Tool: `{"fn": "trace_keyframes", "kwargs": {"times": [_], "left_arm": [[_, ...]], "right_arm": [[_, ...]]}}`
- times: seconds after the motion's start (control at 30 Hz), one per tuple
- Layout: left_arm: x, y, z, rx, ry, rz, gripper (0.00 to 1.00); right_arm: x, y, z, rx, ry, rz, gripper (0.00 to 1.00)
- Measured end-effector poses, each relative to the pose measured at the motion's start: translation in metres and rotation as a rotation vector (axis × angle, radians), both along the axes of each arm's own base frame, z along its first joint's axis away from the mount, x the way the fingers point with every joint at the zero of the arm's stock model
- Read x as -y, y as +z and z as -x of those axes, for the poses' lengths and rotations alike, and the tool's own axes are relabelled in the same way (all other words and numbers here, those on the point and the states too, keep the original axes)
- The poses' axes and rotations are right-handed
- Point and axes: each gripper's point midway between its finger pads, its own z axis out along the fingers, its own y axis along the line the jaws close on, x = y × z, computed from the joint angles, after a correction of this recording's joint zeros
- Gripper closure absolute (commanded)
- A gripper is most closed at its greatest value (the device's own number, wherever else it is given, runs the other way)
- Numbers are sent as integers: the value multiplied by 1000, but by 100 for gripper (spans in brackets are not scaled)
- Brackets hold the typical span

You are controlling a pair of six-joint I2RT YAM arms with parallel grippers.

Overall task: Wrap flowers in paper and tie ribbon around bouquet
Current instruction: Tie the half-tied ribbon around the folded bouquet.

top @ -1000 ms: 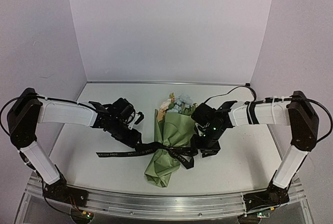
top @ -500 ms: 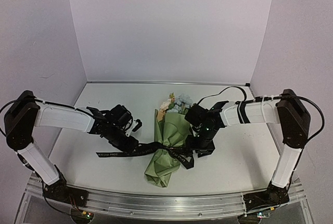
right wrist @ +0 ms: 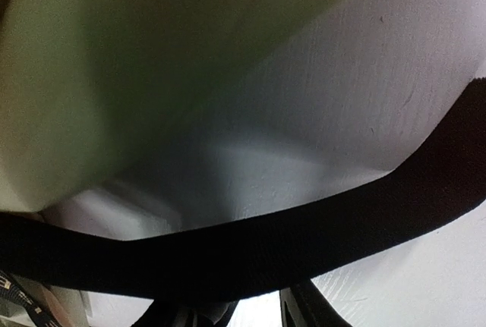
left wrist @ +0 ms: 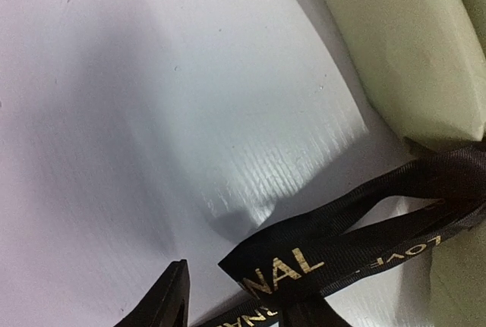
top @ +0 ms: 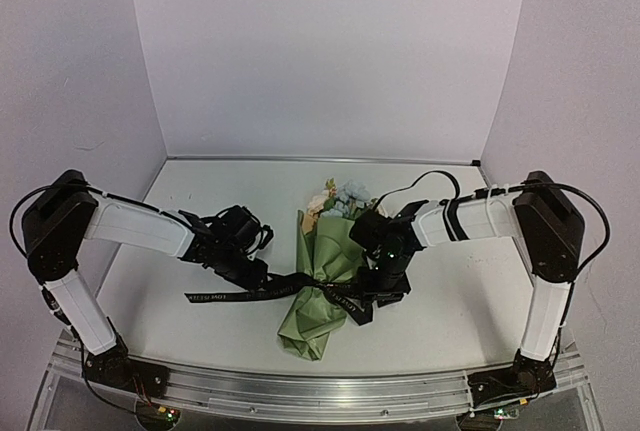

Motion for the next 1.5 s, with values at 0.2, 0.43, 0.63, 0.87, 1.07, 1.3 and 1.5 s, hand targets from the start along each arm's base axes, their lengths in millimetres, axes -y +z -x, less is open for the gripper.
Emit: {"fn": "trace_keyframes", "kwargs": {"times": [0.2,0.43,0.63,0.87,1.07,1.3,1.5], "left_arm": [[5,4,-9,56,23,18,86],[-1,0,-11,84,78,7,100],[-18,-2,-6,96,156,-7,100],[-24,6,-2,108,238,45,100],[-23,13,-1,113,281,101,100],[-20,15,-2,116,280,117,100],[-14,19,2,90,252,145,100]], "right_arm": [[-1,-1,0,3,-4,5,95],[3,-2,0,9,6,25,100],[9,8,-1,43,30,39,100],[15,12,-4,63,31,28,100],[18,9,-6,60,32,20,100],[23,8,-3,58,94,21,100],[31,11,4,61,179,32,100]]}}
